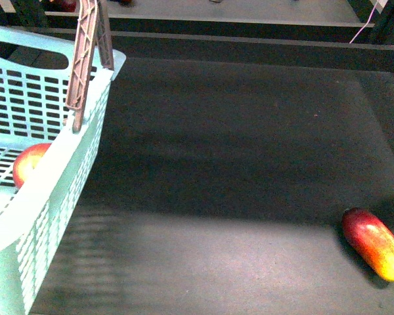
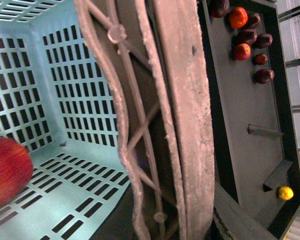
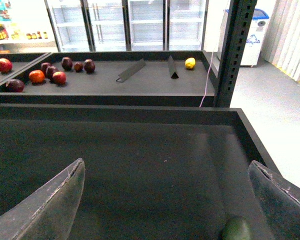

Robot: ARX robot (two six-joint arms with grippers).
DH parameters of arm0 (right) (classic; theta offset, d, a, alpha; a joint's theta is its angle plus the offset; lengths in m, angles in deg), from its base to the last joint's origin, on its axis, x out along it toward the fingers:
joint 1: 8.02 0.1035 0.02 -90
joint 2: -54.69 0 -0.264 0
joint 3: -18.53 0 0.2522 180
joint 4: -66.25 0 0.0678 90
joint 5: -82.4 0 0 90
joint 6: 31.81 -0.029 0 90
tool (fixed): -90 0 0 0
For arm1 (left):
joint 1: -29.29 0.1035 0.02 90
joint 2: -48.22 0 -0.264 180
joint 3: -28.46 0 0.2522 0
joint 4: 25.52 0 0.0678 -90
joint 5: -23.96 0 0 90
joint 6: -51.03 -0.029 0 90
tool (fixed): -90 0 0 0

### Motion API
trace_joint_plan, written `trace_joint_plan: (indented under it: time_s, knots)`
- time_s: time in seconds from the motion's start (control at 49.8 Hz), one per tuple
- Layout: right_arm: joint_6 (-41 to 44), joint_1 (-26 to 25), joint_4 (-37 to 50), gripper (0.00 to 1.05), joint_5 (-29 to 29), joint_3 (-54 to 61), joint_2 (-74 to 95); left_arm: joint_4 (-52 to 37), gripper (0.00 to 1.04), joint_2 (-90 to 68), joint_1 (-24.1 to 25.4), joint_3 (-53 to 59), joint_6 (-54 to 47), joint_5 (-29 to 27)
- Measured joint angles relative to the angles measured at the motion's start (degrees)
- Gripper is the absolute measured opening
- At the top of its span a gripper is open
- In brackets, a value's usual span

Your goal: Pick apple with right arm and hold basket with left

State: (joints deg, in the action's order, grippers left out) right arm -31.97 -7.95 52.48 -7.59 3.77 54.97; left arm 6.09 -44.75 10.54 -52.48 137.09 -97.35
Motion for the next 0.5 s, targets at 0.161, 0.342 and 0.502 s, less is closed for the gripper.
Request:
trace_joint_plan:
  time_s: [0.161,0.342,0.502]
  knots:
    - [0.00,0.00,0.00,0.96,0.00,0.00,0.00,-7.87,0.17,-5.07,3.91,1.33,2.23,3.80]
    - [0.00,0.00,0.00,0.96,-0.02,0.00,0.00,-14.36,0.17,-11.45,5.35,-0.20,3.65,6.95]
    - [0.00,0.00,0.00,0.96,0.00,0.00,0.00,-18.45,0.17,-16.35,6.45,-3.54,2.54,8.83]
